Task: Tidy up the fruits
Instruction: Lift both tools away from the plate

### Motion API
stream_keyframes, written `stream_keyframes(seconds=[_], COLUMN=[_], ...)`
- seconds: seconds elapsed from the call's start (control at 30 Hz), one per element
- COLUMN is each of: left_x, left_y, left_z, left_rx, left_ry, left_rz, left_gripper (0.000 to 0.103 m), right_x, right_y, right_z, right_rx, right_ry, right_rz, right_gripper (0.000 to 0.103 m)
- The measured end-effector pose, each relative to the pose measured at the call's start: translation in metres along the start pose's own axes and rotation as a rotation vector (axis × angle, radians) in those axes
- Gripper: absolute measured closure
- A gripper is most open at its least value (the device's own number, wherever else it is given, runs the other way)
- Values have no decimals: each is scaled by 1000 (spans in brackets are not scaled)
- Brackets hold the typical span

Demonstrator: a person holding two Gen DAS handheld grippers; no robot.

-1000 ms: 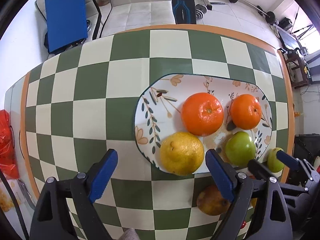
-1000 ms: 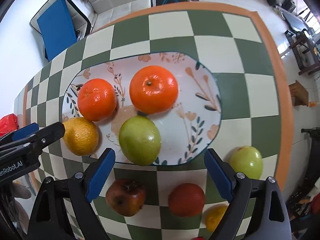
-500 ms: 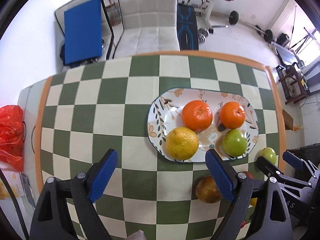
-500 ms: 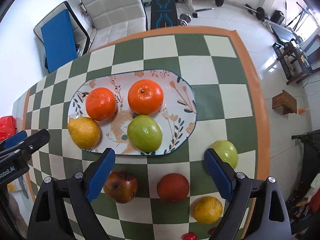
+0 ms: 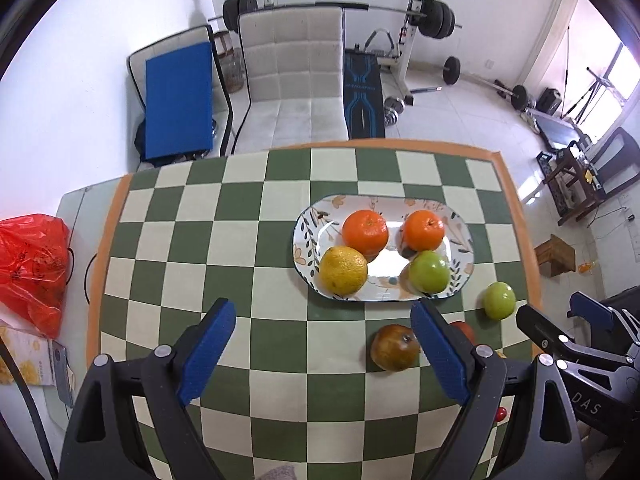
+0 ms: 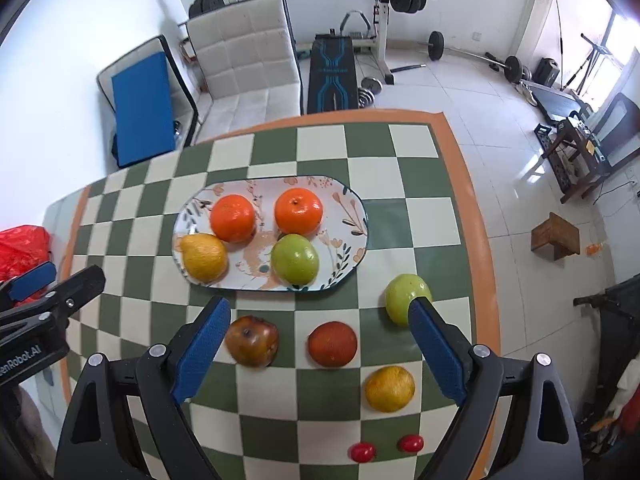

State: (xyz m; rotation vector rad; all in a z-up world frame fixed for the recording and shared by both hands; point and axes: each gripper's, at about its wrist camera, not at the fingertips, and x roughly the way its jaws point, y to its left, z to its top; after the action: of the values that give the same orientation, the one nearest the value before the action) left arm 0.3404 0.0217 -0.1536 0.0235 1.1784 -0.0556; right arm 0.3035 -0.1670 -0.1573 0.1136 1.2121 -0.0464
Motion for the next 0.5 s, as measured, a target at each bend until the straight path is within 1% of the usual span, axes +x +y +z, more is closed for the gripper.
stream_keyframes(seconds=[0.13,0.27,0.4,0.47,0.5], left_x=[-23,-37,-40,-36,-30], left_y=[-2,-3,-5,-6,-7], left_z=[-6,-11,-13,-13,-13], left_rx=[2,-6,-15,-16,-13], left_ry=[-37,-53,-55,-50,-39], left_rz=[-12,-26,-26,-11,-2], left_gripper=[13,13,13,13,6], right_x=[-25,-44,-56,-57,-55], right_y=[2,5,5,0,-2], right_z=[-9,-16,-20,-20,-19], right_rx=[-8,-6,16,43,54], right_ry=[-32,-59,-71,-72,-69], right_rz=[15,33,68,81,82], right_gripper=[10,10,10,10,10])
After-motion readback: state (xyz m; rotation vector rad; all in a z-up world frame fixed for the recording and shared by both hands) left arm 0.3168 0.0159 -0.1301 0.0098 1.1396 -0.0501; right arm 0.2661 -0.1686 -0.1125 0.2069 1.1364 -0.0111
